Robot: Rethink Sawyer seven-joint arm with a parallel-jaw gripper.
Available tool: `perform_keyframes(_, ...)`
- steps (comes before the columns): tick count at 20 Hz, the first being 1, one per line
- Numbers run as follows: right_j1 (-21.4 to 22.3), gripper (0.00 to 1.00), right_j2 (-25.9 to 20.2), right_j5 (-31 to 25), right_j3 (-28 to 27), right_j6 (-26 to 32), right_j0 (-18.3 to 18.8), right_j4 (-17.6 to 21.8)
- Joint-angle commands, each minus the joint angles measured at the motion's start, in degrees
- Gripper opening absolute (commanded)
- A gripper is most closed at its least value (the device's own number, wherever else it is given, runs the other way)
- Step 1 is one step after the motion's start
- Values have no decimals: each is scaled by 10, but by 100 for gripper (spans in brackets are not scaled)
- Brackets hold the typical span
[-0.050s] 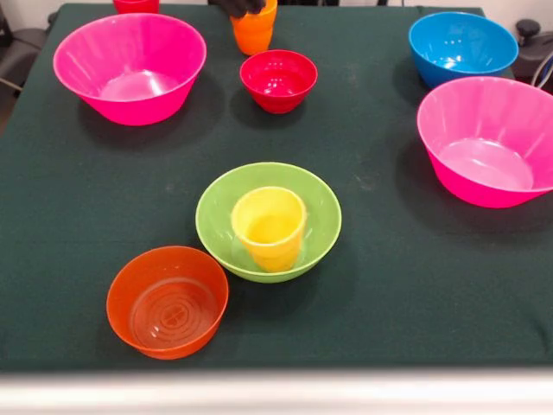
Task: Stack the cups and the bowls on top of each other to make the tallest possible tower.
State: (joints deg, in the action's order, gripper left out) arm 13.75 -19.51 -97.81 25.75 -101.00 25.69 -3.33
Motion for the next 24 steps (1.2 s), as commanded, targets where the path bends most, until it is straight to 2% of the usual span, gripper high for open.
perform_keyframes(1,-24,0,56,240,23,70,-43,147)
perform_keyframes(2,-31,0,62,272,22,50,-48,158)
perform_keyframes(6,-50,0,69,275,12,1,-61,169)
perform_keyframes(10,-60,0,74,302,17,3,-68,173)
perform_keyframes(15,-36,0,97,307,77,-4,-78,160)
perform_keyframes(17,-29,0,107,326,106,-10,-82,155)
perform_keyframes(21,-15,0,95,309,147,-2,-78,126)
perform_keyframes(24,-10,0,98,307,167,-2,-76,121)
